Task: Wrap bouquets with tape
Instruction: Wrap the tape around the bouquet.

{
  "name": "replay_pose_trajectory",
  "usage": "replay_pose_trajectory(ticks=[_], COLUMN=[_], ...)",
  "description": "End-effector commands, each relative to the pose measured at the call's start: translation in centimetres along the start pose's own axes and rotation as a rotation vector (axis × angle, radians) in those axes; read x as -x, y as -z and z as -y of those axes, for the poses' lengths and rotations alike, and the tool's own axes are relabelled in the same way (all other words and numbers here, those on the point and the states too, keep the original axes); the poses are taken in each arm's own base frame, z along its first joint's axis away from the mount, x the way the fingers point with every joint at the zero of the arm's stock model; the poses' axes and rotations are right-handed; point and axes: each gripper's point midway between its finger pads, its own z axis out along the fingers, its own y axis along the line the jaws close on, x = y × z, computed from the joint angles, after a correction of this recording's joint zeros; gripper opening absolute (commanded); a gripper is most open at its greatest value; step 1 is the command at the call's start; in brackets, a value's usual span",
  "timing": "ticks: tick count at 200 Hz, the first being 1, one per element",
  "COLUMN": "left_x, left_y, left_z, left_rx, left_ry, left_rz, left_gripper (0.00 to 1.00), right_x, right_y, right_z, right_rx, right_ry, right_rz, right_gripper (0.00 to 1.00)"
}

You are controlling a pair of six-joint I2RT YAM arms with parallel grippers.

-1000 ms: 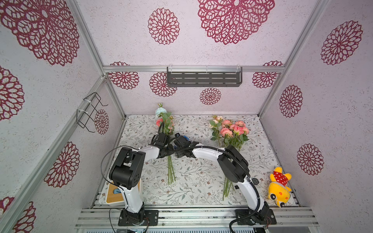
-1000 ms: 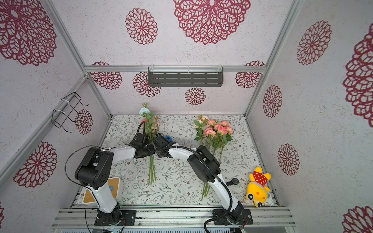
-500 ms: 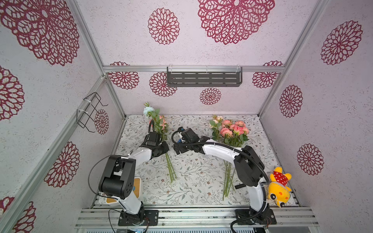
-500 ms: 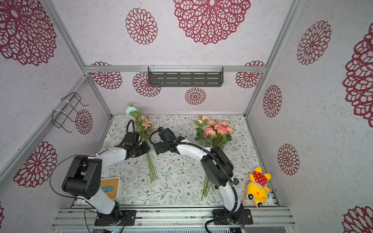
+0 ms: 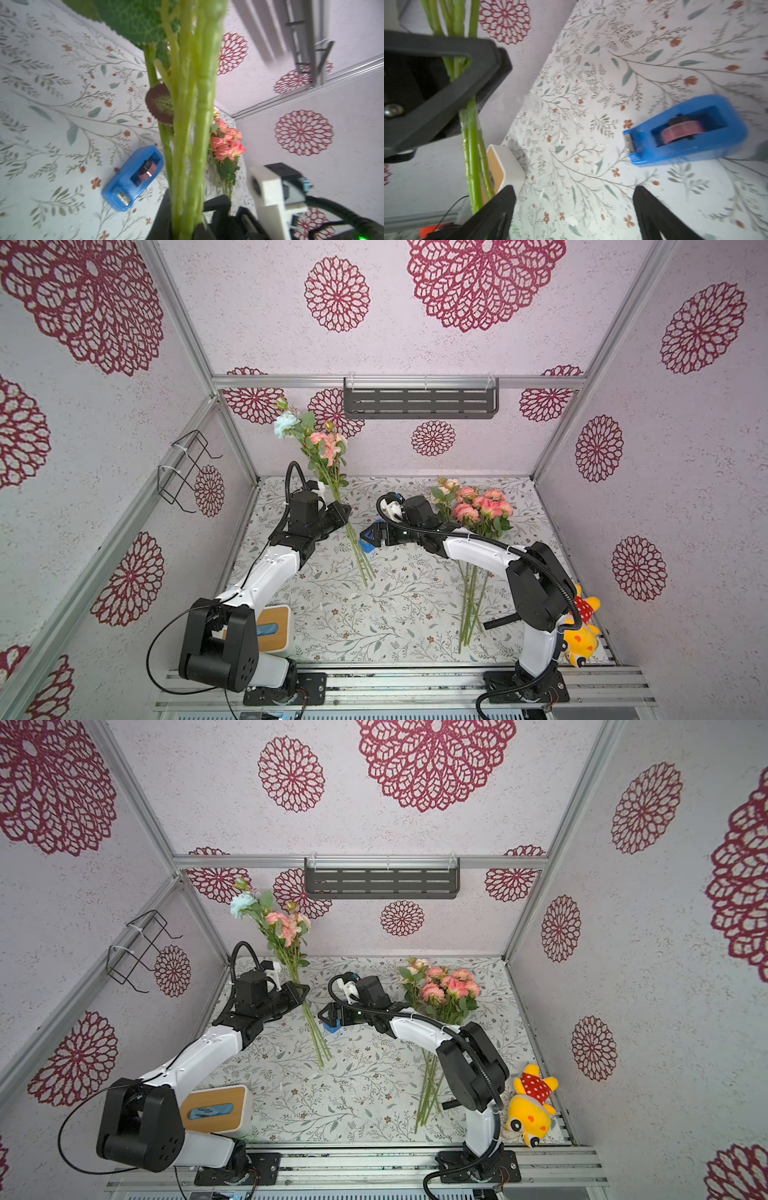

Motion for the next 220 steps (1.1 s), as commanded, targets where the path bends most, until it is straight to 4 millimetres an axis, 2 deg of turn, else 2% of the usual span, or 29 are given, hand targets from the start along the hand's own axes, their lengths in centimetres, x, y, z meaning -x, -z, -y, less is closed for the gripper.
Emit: replay_pose_trajectory(ticks=[1, 61, 89, 110, 141, 189, 220], left_x=[2.6, 2.4, 2.3, 2.1, 2.4, 3.0, 3.4], left_y=[0.8, 0.5, 0.6, 0.5, 0.2, 0.3, 0.7], left_z=[3.6, 3.7, 3.2, 3.0, 3.5, 4.6, 5.1], left_rx=[-0.140, -0.177, -0.150, -0.141, -0.166, -0.203, -0.227], left_ry=[-0.023, -0.003, -0.011, -0.016, -0.006, 0.017, 0.035], left_rz=[0.080, 0.089, 0.093, 0.083, 0.086, 0.117, 0.137], left_gripper=[0.00, 0.00, 0.00, 0.00, 0.00, 0.00, 0.00], right_x=[3.0, 2.7, 4.3, 4.3, 3.7, 2.2, 1.9], right_y=[1.8, 2.2, 4.9, 5.5, 4.8, 1.5, 0.0], right_z=[-5.9, -6.3, -4.7, -5.0, -6.5, -7.4, -6.8], right_rx=[0.221, 0.260, 0.243, 0.198, 0.235, 0.289, 0.324], right_ry=[0.024, 0.010, -0.031, 0.032, 0.068, 0.061, 0.022], right_rz=[0.083, 0.078, 0.151, 0.118, 0.066, -0.004, -0.007], right_gripper=[0.90, 0.90, 0.90, 0.91, 0.91, 0.86, 0.72])
